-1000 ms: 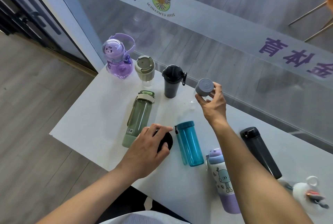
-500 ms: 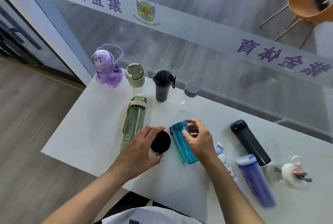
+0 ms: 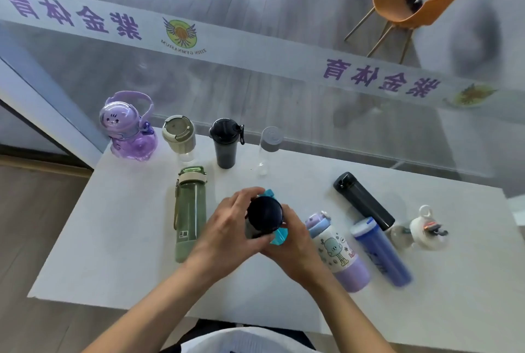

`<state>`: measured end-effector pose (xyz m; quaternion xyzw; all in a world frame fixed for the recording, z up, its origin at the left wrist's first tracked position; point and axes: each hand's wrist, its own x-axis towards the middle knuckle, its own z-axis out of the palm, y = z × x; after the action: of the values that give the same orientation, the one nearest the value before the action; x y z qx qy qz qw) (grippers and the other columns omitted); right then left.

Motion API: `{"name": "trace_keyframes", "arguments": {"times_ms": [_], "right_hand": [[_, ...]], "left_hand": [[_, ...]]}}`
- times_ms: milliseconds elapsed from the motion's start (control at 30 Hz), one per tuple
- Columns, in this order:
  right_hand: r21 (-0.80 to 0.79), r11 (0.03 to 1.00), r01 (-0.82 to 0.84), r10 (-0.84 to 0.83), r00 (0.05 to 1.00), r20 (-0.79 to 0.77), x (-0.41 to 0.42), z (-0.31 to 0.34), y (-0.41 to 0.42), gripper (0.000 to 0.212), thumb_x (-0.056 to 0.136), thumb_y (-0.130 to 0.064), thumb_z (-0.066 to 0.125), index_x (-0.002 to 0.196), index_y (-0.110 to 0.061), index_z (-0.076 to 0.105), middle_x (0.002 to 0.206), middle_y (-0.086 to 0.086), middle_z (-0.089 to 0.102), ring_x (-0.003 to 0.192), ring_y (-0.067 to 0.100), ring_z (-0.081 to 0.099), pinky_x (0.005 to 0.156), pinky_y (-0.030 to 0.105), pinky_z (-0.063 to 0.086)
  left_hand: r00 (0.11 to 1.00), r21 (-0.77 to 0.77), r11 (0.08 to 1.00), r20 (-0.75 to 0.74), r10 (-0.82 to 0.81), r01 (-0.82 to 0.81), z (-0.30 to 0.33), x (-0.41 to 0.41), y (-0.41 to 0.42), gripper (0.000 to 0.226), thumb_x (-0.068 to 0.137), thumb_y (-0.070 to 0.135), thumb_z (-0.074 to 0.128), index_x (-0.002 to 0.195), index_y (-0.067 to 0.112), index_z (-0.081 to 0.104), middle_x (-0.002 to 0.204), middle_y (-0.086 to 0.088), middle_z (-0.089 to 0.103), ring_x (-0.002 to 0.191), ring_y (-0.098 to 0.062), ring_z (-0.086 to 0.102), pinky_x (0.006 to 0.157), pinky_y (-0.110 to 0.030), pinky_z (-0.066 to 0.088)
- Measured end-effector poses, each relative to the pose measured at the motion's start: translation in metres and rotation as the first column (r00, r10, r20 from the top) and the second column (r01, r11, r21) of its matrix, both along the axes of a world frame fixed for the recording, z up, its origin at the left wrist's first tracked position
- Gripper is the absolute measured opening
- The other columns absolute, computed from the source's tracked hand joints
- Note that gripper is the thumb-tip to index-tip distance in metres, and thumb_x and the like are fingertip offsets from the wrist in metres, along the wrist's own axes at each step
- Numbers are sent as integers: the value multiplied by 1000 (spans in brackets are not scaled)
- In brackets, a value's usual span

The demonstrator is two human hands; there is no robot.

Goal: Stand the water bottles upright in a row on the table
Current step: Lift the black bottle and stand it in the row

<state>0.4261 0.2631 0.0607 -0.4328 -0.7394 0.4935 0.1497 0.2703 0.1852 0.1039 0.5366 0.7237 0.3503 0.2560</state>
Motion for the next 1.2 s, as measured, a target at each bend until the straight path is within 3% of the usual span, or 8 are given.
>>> {"name": "trace_keyframes", "arguments": {"times_ms": [100,200,333,467,567,733,933,1200], "right_hand": [[54,997,52,-52,999,-2,12,10,11,62,72,-35,89,117,-49,49,115,-19,63,102,0,62,79,11,51],[34,988,149,-147,987,-64,24,21,31,64,71,-28,90,118,-49,53,111,-28,66,103,1,64,78,10,51],[45,970,237,-230,966,-122,38,26,74,64,70,-25,91,123,-38,57,112,-20,69,103,6,66,83,19,54],[-3,969,249,-248,965,-82,40,17,121,60,72,-25,90,114,-46,52,114,-18,65,111,13,65,87,19,53],[0,967,255,-254,965,-55,38,0,147,59,69,-25,91,103,-53,53,110,-21,64,112,13,66,92,28,56],[17,969,248,-248,969,18,32,-28,174,61,67,-24,93,109,-41,51,108,-8,66,107,15,65,97,42,56],[12,973,230,-230,972,39,19,-33,196,62,71,-23,91,120,-31,55,114,-6,66,108,13,62,97,32,53],[27,973,228,-229,973,33,11,-34,206,63,75,-22,88,125,-33,51,114,-9,61,108,9,57,97,26,47]], "left_hand": [[992,9,993,-38,-119,119,11,4,16,75,75,48,75,139,39,36,132,18,48,118,-5,47,99,-25,44],[982,8,983,-62,-180,181,23,3,37,67,85,35,63,145,35,34,147,16,37,132,-8,38,109,-20,30],[967,-15,993,-227,-114,114,20,-8,79,66,88,15,52,149,27,32,156,3,31,137,-21,34,115,-37,30],[931,-101,995,-362,-47,11,5,-13,117,70,83,15,42,150,27,28,160,-3,25,140,-28,30,111,-50,33],[890,-133,991,-453,-55,-7,-9,-13,129,75,80,12,47,151,26,27,161,-5,24,141,-32,29,106,-52,38],[861,-189,981,-505,-58,-45,-28,-9,142,81,77,7,54,151,26,29,159,-9,28,137,-32,32,103,-50,41],[849,-220,973,-525,-59,-69,-34,-6,143,75,83,12,56,152,26,29,158,-8,28,134,-33,34,105,-48,39],[825,-263,960,-560,-75,-91,-40,-14,156,75,86,19,56,153,28,23,162,-3,22,138,-34,31,108,-46,37]]}}
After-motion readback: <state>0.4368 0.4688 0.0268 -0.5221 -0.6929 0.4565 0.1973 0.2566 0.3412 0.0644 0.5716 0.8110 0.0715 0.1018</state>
